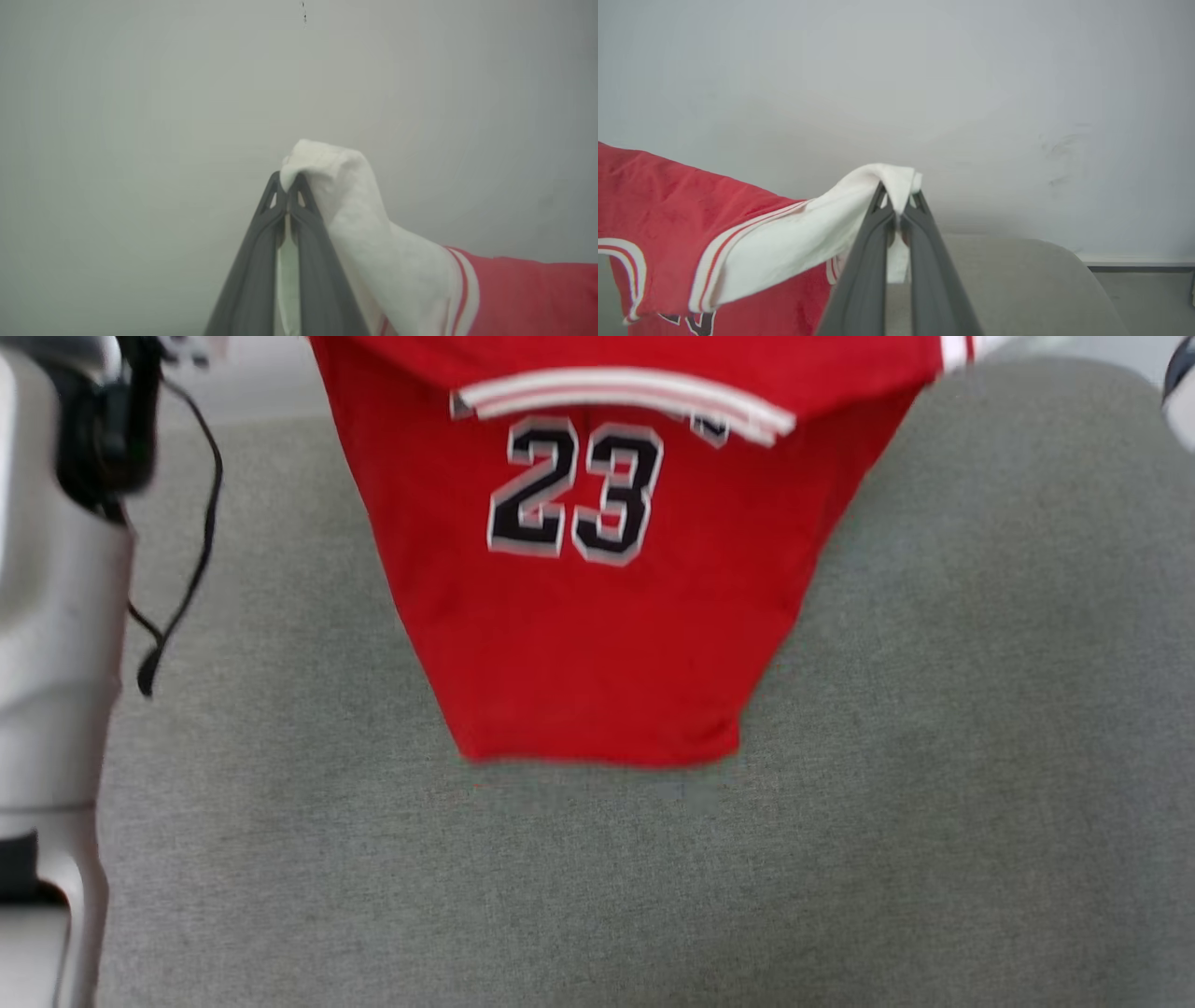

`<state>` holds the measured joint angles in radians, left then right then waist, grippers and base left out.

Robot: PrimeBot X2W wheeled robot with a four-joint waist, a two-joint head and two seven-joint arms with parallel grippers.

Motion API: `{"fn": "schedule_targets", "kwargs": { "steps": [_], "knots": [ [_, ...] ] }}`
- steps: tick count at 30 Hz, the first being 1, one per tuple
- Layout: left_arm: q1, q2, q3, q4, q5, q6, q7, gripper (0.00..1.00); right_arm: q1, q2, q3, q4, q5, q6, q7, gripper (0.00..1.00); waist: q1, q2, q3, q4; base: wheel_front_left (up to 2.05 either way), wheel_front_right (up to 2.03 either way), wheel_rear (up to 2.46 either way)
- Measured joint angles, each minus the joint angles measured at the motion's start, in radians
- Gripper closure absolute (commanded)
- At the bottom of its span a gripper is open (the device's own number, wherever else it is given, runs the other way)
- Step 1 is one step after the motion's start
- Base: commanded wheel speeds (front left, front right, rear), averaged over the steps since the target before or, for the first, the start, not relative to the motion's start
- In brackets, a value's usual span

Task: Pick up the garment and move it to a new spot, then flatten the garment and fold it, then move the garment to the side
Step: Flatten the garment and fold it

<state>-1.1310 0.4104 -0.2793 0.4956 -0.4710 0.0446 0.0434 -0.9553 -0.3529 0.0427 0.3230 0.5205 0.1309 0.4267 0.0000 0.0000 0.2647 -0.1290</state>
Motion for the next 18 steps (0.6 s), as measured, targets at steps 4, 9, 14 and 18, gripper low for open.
{"fn": "schedule_targets", "kwargs": {
  "steps": [4, 9, 14, 18],
  "knots": [
    [-0.153, -0.002, 0.006, 0.081, 0.012, -0.027, -0.067, 1.00, -0.159, -0.017, 0.031, 0.046, 0.010, 0.000, -0.082, 1.00, 0.0000, 0.0000, 0.061, -0.003, 0.00, 0.00, 0.00],
    [-0.343, 0.016, 0.019, 0.146, 0.038, -0.037, -0.142, 1.00, -0.350, -0.025, 0.060, 0.102, 0.013, 0.000, -0.180, 1.00, 0.0001, 0.0000, 0.149, -0.010, 0.00, 0.00, 0.00],
    [-0.497, 0.017, 0.018, 0.190, 0.056, -0.042, -0.179, 1.00, -0.506, -0.032, 0.089, 0.148, 0.026, 0.000, -0.254, 1.00, 0.0001, 0.0000, 0.241, -0.019, 0.00, 0.00, 0.00],
    [-0.556, 0.015, 0.012, 0.213, 0.062, -0.044, -0.188, 1.00, -0.583, -0.031, 0.135, 0.200, 0.044, 0.000, -0.295, 1.00, 0.0002, 0.0000, 0.309, -0.026, 0.00, 0.00, 0.00]
  ]
}}
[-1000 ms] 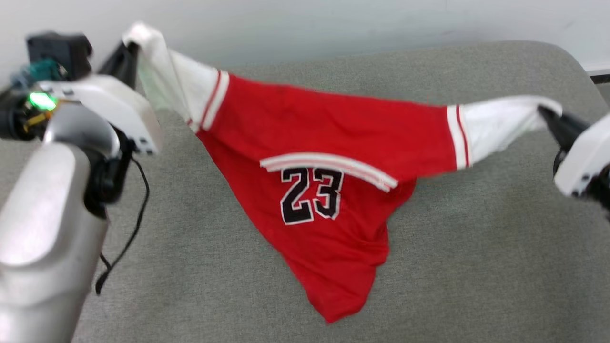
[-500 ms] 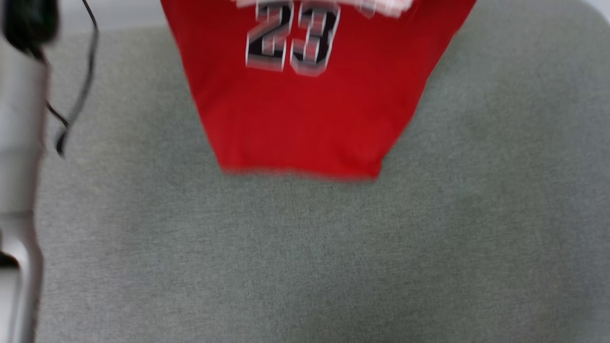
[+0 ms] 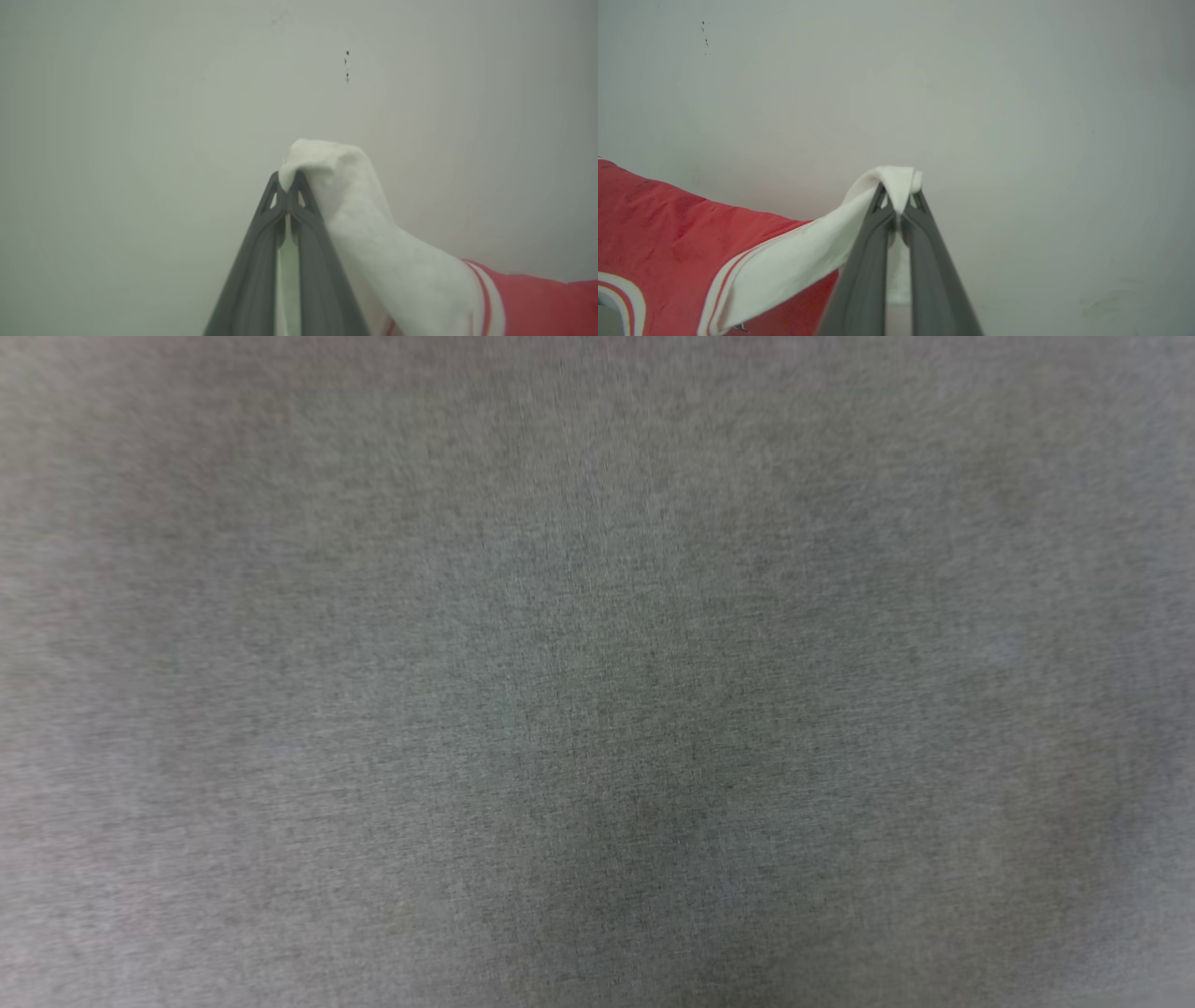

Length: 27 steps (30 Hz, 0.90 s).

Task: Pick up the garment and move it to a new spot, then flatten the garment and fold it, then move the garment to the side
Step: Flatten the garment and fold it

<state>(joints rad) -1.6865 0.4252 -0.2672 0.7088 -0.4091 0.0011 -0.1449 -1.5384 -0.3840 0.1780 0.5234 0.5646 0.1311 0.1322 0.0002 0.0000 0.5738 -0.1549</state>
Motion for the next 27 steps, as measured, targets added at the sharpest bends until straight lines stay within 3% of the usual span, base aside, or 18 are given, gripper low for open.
{"fn": "schedule_targets", "kwargs": {
  "steps": [13, 20, 27],
  "knots": [
    [0.102, -0.061, 0.012, 0.065, -0.063, 0.005, -0.040, 1.00, -0.044, 0.013, 0.199, 0.203, 0.100, 0.000, -0.090, 1.00, 0.0000, 0.0000, 0.115, 0.022, 0.00, 0.00, 0.00],
    [0.287, -0.091, 0.034, 0.121, -0.126, -0.021, -0.073, 1.00, 0.100, 0.021, 0.301, 0.288, 0.170, 0.000, -0.149, 1.00, -0.0001, 0.0000, 0.053, 0.032, 0.00, 0.00, 0.00],
    [0.556, -0.093, 0.063, 0.137, -0.171, -0.050, -0.105, 1.00, 0.326, 0.010, 0.377, 0.282, 0.230, 0.000, -0.213, 1.00, -0.0002, 0.0000, -0.072, 0.035, 0.00, 0.00, 0.00]
  ]
}}
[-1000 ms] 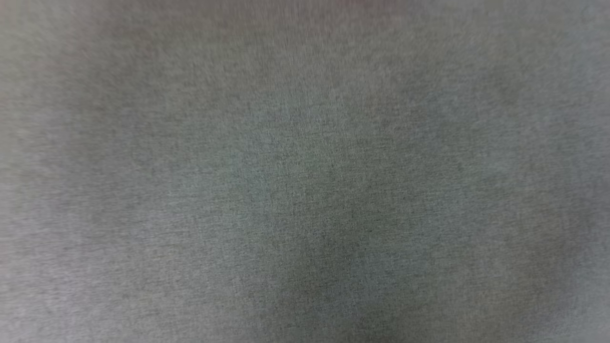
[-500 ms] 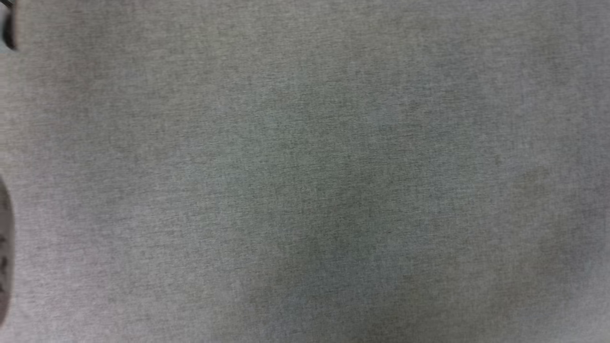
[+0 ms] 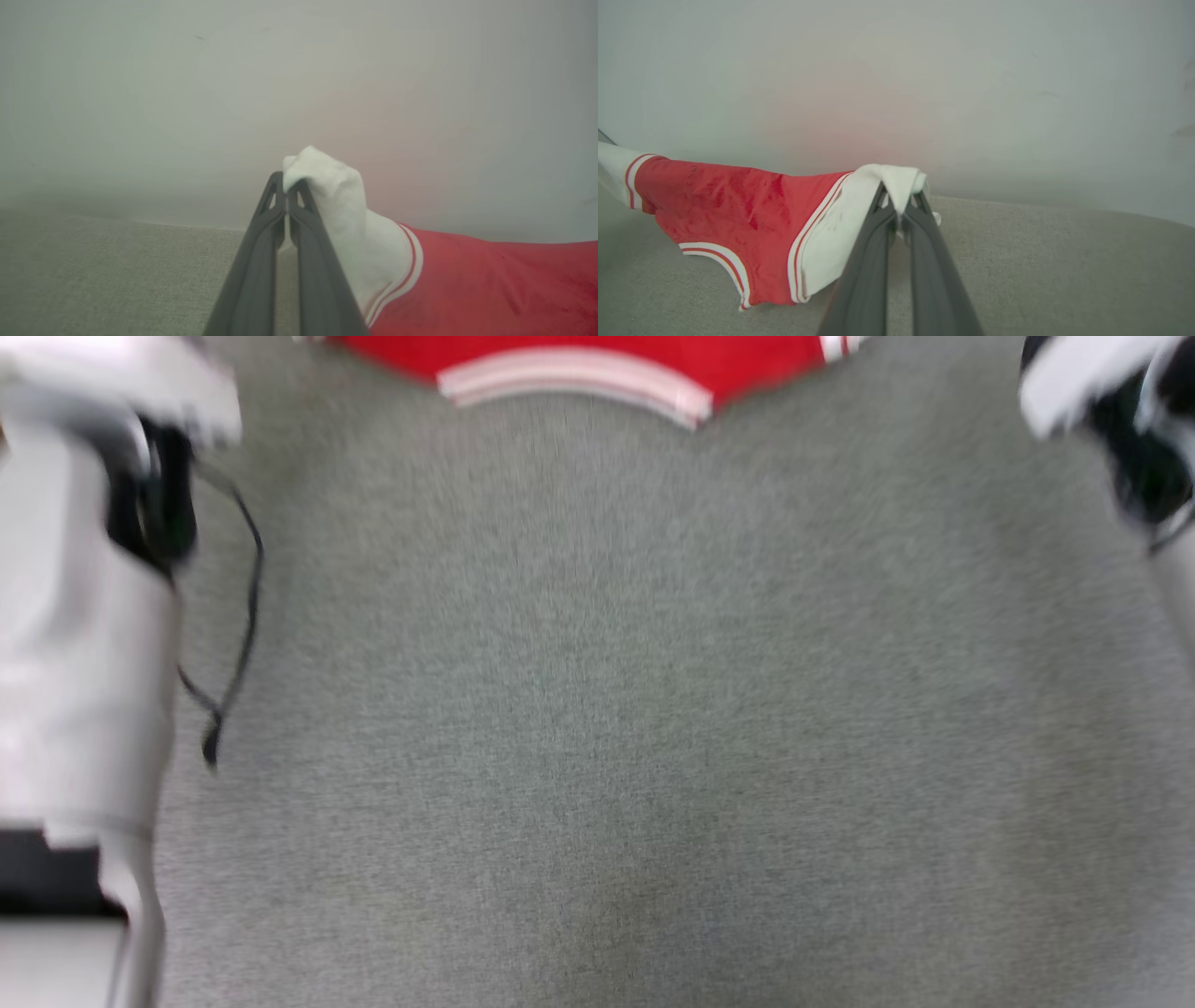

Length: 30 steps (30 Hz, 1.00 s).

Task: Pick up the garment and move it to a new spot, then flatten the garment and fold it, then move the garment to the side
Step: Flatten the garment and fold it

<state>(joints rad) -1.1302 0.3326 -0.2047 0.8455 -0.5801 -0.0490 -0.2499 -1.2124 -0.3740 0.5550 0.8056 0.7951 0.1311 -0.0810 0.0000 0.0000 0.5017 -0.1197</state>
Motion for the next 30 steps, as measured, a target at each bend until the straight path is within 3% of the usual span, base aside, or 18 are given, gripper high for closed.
{"fn": "schedule_targets", "kwargs": {
  "steps": [6, 15, 24, 30],
  "knots": [
    [0.283, -0.002, 0.059, -0.085, -0.034, -0.007, -0.010, 1.00, 0.210, -0.033, 0.040, -0.053, 0.026, 0.000, -0.042, 1.00, 0.0000, 0.0000, -0.128, 0.002, 0.00, 0.00, 0.00],
    [0.706, -0.041, 0.146, -0.389, -0.013, 0.047, -0.010, 1.00, 0.527, -0.084, 0.008, -0.186, 0.026, 0.000, -0.046, 1.00, -0.0002, 0.0000, -0.302, 0.007, 0.00, 0.00, 0.00],
    [1.059, -0.048, 0.155, -0.659, -0.005, 0.139, 0.041, 1.00, 0.896, -0.105, -0.142, -0.360, -0.038, 0.000, 0.054, 1.00, -0.0003, 0.0000, -0.419, 0.022, 0.00, 0.00, 0.00],
    [1.253, -0.041, 0.139, -0.810, 0.016, 0.213, 0.119, 1.00, 1.155, -0.061, -0.293, -0.508, -0.124, 0.000, 0.181, 1.00, -0.0004, 0.0000, -0.474, 0.038, 0.00, 0.00, 0.00]
  ]
}}
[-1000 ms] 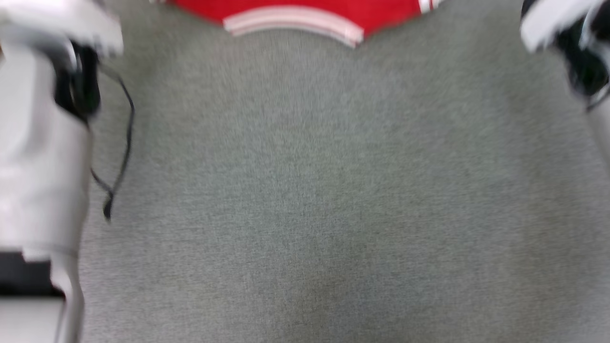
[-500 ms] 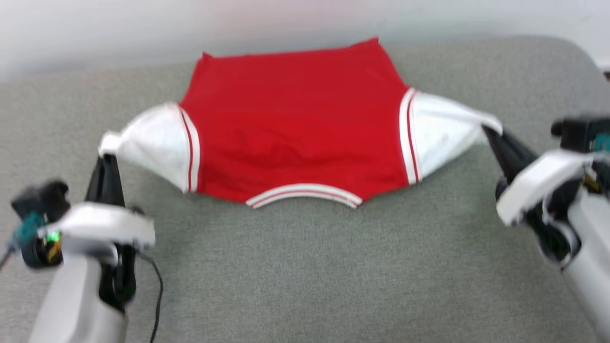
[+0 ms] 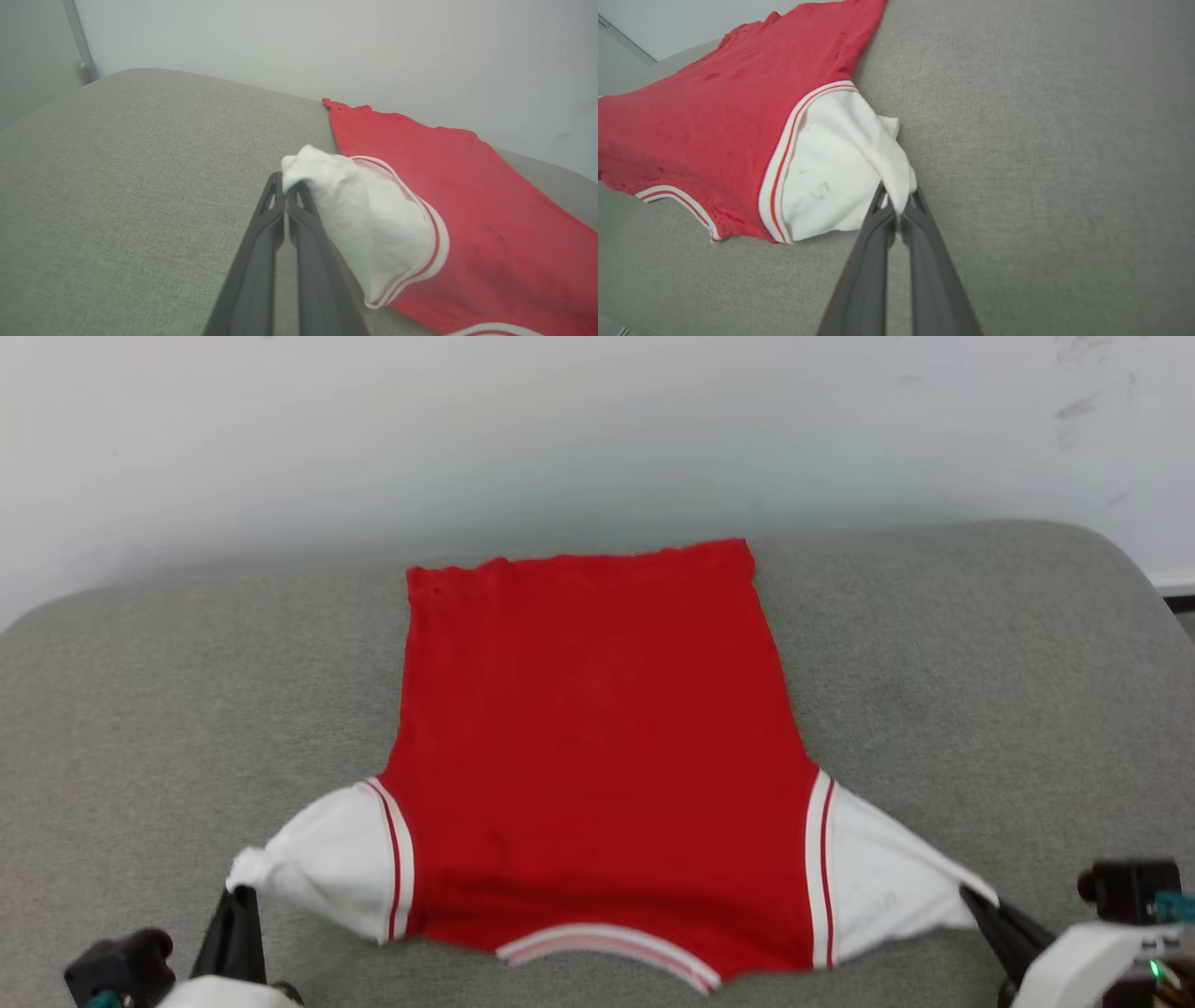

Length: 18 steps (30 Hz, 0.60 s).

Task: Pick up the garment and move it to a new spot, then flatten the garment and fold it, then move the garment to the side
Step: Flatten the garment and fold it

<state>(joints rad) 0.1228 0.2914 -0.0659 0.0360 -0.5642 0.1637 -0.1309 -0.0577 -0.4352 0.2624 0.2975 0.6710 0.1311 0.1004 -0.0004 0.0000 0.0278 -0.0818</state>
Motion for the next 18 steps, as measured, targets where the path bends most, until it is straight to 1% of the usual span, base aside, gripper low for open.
{"fn": "schedule_targets", "kwargs": {
  "steps": [2, 5, 7, 10, 11, 12, 13, 15, 18],
  "knots": [
    [0.046, -0.003, -0.005, -0.029, -0.008, 0.015, 0.032, 1.00, 0.085, 0.027, -0.059, -0.054, -0.043, 0.000, 0.050, 1.00, 0.0000, 0.0000, -0.011, 0.008, 0.00, 0.00, 0.00],
    [0.102, -0.005, -0.016, -0.053, -0.009, 0.031, 0.058, 1.00, 0.197, 0.084, -0.138, -0.137, -0.099, 0.000, 0.143, 1.00, 0.0000, 0.0000, -0.029, 0.018, 0.00, 0.00, 0.00],
    [0.122, -0.008, -0.024, -0.055, -0.009, 0.035, 0.061, 1.00, 0.266, 0.126, -0.178, -0.183, -0.126, 0.000, 0.204, 1.00, 0.0000, 0.0000, -0.035, 0.026, 0.00, 0.00, 0.00],
    [0.125, -0.017, -0.038, -0.054, -0.001, 0.039, 0.059, 1.00, 0.316, 0.175, -0.217, -0.234, -0.173, 0.000, 0.280, 1.00, 0.0001, 0.0000, -0.037, 0.035, 0.00, 0.00, 0.00],
    [0.125, -0.018, -0.045, -0.053, 0.002, 0.038, 0.057, 1.00, 0.324, 0.191, -0.227, -0.247, -0.181, 0.000, 0.294, 0.87, 0.0001, 0.0000, -0.037, 0.037, 0.00, 0.00, 0.00],
    [0.122, -0.019, -0.055, -0.053, 0.007, 0.032, 0.055, 1.00, 0.331, 0.200, -0.237, -0.257, -0.199, 0.000, 0.304, 0.36, 0.0001, 0.0000, -0.037, 0.041, 0.00, 0.00, 0.00],
    [0.116, -0.020, -0.063, -0.051, 0.013, 0.028, 0.049, 1.00, 0.333, 0.204, -0.243, -0.265, -0.212, 0.000, 0.325, 0.00, 0.0001, 0.0000, -0.037, 0.045, 0.00, 0.00, 0.00],
    [0.100, -0.019, -0.073, -0.047, 0.019, 0.017, 0.042, 1.00, 0.334, 0.217, -0.254, -0.291, -0.212, 0.000, 0.331, 0.00, 0.0001, 0.0000, -0.034, 0.053, 0.00, 0.00, 0.00],
    [0.076, -0.017, -0.089, -0.049, 0.034, 0.013, 0.040, 1.00, 0.311, 0.221, -0.271, -0.326, -0.216, 0.000, 0.322, 0.00, 0.0002, 0.0000, -0.025, 0.061, 0.00, 0.00, 0.00]
  ]
}}
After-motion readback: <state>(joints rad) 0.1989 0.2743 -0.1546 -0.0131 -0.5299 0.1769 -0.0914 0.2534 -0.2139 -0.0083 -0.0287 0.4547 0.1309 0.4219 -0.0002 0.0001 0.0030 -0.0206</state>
